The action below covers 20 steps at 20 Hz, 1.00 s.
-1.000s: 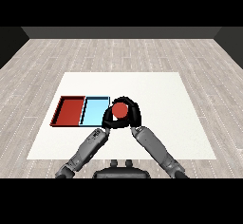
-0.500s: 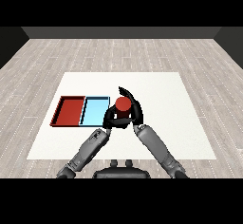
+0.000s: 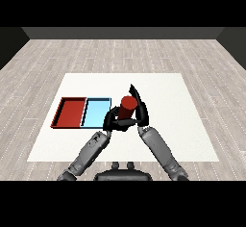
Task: Pick the red can and put it in the red box
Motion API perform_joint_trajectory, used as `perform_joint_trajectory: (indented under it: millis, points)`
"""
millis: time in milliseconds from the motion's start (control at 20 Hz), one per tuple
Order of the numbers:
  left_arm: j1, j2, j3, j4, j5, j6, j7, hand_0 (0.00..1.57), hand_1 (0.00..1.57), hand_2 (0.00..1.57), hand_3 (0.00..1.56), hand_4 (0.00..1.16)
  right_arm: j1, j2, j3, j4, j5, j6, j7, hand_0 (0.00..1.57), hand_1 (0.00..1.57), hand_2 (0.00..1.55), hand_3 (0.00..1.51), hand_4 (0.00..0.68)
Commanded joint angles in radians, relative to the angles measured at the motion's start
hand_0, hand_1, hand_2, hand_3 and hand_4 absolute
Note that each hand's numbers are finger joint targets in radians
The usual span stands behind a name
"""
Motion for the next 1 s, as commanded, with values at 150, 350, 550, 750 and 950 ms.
perform_joint_trajectory:
  millis: [150,350,550,750,950]
  points:
    - [-0.017,-0.01,0.011,-0.022,-0.028,0.012,0.01,1.57,1.57,1.57,1.48,1.14,0.059,0.005,-0.102,-0.111,-0.055,0.067,0.0,0.0,0.0,0.0,0.0,0.0]
    - [-0.041,0.022,0.068,-0.051,-0.082,0.004,0.083,1.57,1.57,1.57,1.46,1.13,0.11,-0.014,-0.092,-0.226,0.018,0.04,0.044,0.0,0.0,0.0,0.0,0.0]
    - [-0.041,0.022,0.092,-0.052,-0.101,0.03,0.089,1.57,1.57,1.57,1.47,1.15,0.229,-0.152,-0.249,-0.362,-0.141,0.176,0.009,0.0,0.0,0.0,0.0,0.0]
    - [-0.052,0.144,0.224,-0.033,-0.041,-0.096,0.073,1.57,1.57,1.57,1.46,1.14,0.352,-0.166,-0.285,-0.347,-0.153,0.197,-0.063,0.0,0.0,0.0,0.0,0.0]
    - [-0.013,0.183,0.222,-0.095,-0.115,-0.028,0.137,1.57,1.57,1.57,1.46,1.12,0.466,-0.203,-0.359,-0.396,-0.195,0.226,-0.068,0.0,0.0,0.0,0.0,0.0]
